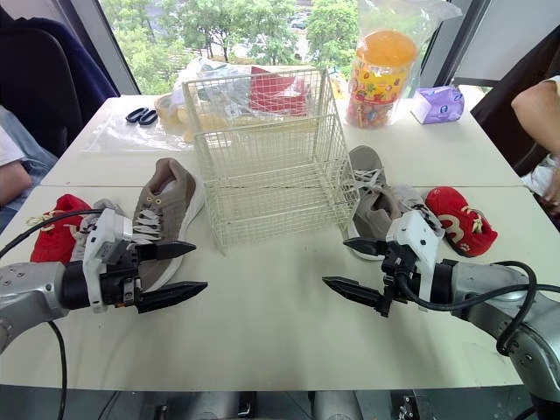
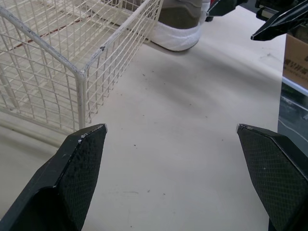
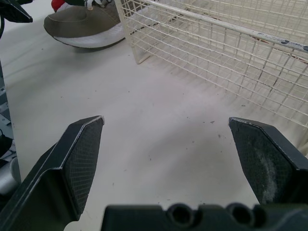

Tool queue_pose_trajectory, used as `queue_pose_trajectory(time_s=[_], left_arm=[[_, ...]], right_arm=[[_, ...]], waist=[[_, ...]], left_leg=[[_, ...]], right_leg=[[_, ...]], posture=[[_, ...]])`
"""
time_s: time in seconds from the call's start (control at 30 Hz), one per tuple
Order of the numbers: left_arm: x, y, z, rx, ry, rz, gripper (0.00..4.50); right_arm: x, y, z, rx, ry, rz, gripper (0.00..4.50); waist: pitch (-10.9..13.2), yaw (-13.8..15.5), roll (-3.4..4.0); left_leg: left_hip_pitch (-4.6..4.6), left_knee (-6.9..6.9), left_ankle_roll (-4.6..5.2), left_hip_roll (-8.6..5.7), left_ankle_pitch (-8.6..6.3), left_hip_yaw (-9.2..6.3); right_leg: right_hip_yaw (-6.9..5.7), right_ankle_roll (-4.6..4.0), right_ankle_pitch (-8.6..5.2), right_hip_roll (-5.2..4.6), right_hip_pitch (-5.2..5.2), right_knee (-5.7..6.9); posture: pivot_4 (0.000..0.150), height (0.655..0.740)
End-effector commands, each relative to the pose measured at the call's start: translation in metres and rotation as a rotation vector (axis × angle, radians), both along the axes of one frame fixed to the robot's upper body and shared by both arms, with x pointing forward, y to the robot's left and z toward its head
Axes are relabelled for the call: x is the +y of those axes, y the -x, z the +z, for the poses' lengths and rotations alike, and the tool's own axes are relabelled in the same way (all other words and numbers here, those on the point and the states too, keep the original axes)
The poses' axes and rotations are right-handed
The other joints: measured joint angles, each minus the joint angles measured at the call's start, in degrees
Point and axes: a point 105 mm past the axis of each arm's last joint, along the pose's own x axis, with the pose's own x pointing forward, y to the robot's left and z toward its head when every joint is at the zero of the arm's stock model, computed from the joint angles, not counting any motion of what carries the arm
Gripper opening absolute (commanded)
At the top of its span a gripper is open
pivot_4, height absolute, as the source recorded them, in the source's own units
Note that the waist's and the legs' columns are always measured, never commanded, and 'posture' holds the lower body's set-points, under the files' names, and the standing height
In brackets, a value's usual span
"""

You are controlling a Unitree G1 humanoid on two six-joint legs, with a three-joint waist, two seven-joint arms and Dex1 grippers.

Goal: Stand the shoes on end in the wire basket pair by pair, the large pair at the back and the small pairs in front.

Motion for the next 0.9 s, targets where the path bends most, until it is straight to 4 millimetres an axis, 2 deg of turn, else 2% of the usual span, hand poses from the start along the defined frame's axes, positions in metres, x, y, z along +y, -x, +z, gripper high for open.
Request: queue_pose_trajectory(time_s=[0.03,0.23,0.37,0.47,0.6,0.77,0.9], left_arm=[[-0.002,0.003,0.004,-0.024,-0.010,-0.024,4.44],[-0.002,0.002,0.008,-0.041,-0.010,-0.036,4.44],[-0.001,-0.004,0.029,-0.116,-0.004,-0.062,4.44],[-0.002,-0.009,0.042,-0.153,0.015,-0.073,4.44],[-0.005,-0.015,0.061,-0.240,-0.011,-0.133,4.44],[-0.010,-0.020,0.073,-0.292,-0.015,-0.188,4.44],[-0.016,-0.023,0.074,-0.309,-0.011,-0.199,4.44]], right_arm=[[0.000,0.001,0.008,-0.046,0.032,0.013,4.50],[-0.003,-0.006,0.018,-0.106,0.094,0.031,4.50],[-0.004,-0.018,0.044,-0.206,0.205,0.094,4.50],[-0.003,-0.026,0.056,-0.245,0.262,0.132,4.50],[0.000,-0.057,0.070,-0.369,0.478,0.230,4.50],[0.018,-0.092,0.071,-0.418,0.566,0.304,4.50],[0.023,-0.109,0.054,-0.404,0.653,0.354,4.50]], waist=[[0.00,0.02,0.00],[0.00,0.00,0.00],[0.03,-0.04,0.04],[0.02,-0.05,0.03],[0.09,-0.39,0.09],[0.11,-1.23,0.05],[0.14,-1.30,0.04]], left_leg=[[0.00,0.00,0.00,0.00,0.00,0.00],[0.00,0.01,0.00,0.00,0.00,0.06],[0.01,0.08,0.00,0.00,0.00,0.08],[0.02,0.08,0.00,0.00,0.00,0.06],[0.02,0.09,0.00,0.00,0.00,0.13],[0.01,0.07,0.00,0.01,0.01,0.22],[-0.04,0.06,0.01,-0.01,0.01,0.23]], right_leg=[[0.00,0.00,0.00,0.00,0.00,0.00],[0.00,0.00,0.00,0.00,0.00,0.02],[0.00,0.00,0.00,0.00,-0.01,0.08],[-0.01,-0.01,0.00,0.01,-0.01,0.08],[0.01,0.00,0.00,0.01,-0.03,0.08],[0.05,0.00,0.03,0.03,-0.08,0.08],[0.07,0.22,0.11,0.03,-0.09,0.10]], posture=[[0.150,0.7400],[0.150,0.7400],[0.150,0.7400],[0.150,0.7400],[0.150,0.7400],[0.150,0.7400],[0.150,0.7400]])
